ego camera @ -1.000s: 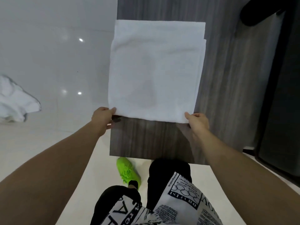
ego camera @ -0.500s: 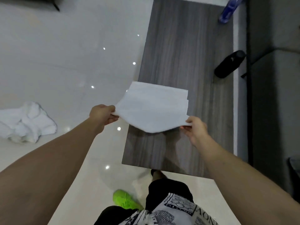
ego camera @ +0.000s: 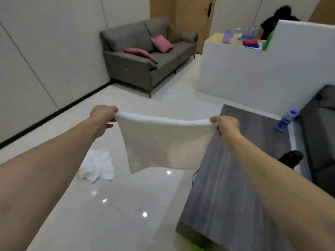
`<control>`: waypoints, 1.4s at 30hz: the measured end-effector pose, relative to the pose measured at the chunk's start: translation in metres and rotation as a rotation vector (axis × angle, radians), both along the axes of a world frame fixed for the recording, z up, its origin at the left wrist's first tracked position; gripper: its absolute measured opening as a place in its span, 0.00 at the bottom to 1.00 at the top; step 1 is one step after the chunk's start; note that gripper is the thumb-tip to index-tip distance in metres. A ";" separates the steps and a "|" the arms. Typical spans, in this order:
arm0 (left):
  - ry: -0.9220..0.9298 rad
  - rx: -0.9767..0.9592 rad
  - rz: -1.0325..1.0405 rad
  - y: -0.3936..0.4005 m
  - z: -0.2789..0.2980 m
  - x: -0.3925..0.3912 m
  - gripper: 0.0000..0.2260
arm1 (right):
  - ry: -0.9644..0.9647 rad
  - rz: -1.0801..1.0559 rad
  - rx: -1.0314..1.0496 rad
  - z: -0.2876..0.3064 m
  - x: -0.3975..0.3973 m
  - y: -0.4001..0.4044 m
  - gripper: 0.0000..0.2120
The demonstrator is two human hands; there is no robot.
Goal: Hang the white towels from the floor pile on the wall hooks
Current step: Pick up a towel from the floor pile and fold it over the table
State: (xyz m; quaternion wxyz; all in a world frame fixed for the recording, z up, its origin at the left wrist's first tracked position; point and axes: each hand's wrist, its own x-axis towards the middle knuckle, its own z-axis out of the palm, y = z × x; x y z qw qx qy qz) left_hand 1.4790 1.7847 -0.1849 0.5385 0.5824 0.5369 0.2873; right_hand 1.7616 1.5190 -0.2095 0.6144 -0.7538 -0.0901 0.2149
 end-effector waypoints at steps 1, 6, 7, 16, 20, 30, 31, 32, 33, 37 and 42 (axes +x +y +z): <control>-0.009 0.041 0.025 0.008 0.013 -0.024 0.05 | -0.001 0.042 0.045 0.015 -0.012 0.019 0.09; -0.140 0.152 0.274 0.044 0.067 -0.142 0.04 | -0.035 0.240 0.222 0.077 -0.084 0.117 0.11; -0.180 0.154 0.324 0.049 0.077 -0.165 0.06 | -0.058 0.280 0.239 0.087 -0.100 0.135 0.10; -0.165 0.314 0.601 0.092 0.138 -0.346 0.09 | -0.106 0.702 0.371 0.148 -0.238 0.303 0.09; -0.099 0.380 0.705 0.105 0.157 -0.420 0.08 | -0.211 0.915 0.381 0.162 -0.303 0.375 0.07; 0.065 0.446 1.084 0.119 0.198 -0.569 0.04 | 0.011 1.196 0.468 0.191 -0.477 0.538 0.09; 0.092 0.444 1.108 0.120 0.202 -0.582 0.05 | 0.015 1.230 0.458 0.191 -0.494 0.552 0.09; 0.114 0.439 1.129 0.120 0.205 -0.593 0.05 | 0.019 1.266 0.452 0.191 -0.511 0.564 0.09; 0.131 0.433 1.152 0.120 0.206 -0.604 0.06 | 0.029 1.298 0.444 0.190 -0.528 0.575 0.09; 0.137 0.392 1.263 0.114 0.204 -0.646 0.06 | 0.124 1.395 0.375 0.185 -0.604 0.604 0.11; 0.143 0.366 1.389 0.096 0.196 -0.713 0.09 | 0.224 1.530 0.351 0.185 -0.704 0.623 0.12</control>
